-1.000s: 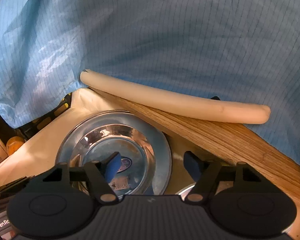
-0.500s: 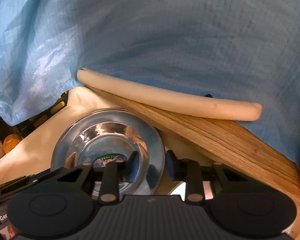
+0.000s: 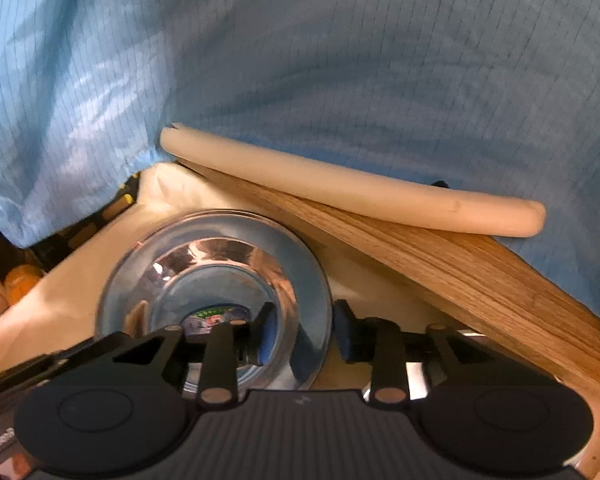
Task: Organize plates and bowls
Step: 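Grip the small plate's rim with both tools and lift it, then carry the small plate with both tools and lower it onto the plate stack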
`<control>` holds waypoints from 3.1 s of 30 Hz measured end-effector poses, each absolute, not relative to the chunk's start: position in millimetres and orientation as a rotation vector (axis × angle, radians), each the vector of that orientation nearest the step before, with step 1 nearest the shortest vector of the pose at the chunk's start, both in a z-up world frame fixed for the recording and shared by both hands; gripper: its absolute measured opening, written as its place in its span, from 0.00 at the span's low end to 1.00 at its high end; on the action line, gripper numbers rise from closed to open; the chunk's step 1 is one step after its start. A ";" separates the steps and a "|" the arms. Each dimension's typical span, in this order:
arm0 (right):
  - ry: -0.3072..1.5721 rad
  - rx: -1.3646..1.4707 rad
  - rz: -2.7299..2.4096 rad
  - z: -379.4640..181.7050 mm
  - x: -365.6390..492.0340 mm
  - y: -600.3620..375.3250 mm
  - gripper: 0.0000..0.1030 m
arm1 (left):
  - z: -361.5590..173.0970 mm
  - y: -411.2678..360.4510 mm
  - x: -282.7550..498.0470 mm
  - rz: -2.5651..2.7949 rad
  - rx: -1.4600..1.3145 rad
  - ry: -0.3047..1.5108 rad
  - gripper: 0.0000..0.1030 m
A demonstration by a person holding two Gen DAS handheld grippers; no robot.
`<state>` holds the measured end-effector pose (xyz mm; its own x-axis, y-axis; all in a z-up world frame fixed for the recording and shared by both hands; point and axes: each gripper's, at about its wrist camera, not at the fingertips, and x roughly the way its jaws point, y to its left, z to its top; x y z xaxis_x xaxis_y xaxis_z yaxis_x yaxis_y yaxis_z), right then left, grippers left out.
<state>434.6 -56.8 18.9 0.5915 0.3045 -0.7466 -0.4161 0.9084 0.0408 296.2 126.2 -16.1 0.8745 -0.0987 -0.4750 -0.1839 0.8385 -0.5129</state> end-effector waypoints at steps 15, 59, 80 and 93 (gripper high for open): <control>0.824 -0.026 0.488 28.5 403.3 -85.2 0.13 | 3.8 130.4 265.5 0.047 -0.559 0.426 0.14; 0.808 0.077 0.381 28.1 221.5 -251.9 0.14 | 22.7 0.7 162.8 -0.260 -0.190 0.595 0.20; 0.807 0.029 0.440 34.2 219.8 -241.9 0.13 | 22.0 -20.5 168.3 -0.270 -0.024 0.640 0.28; 0.807 0.052 0.434 31.8 222.5 -248.4 0.24 | 21.3 -18.1 168.1 -0.272 -0.002 0.658 0.42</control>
<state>222.5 -248.4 31.8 0.6092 0.3951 -0.6876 -0.3561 0.9110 0.2080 168.1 -18.1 21.3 0.7572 -0.2505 -0.6032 0.2493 0.9645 -0.0875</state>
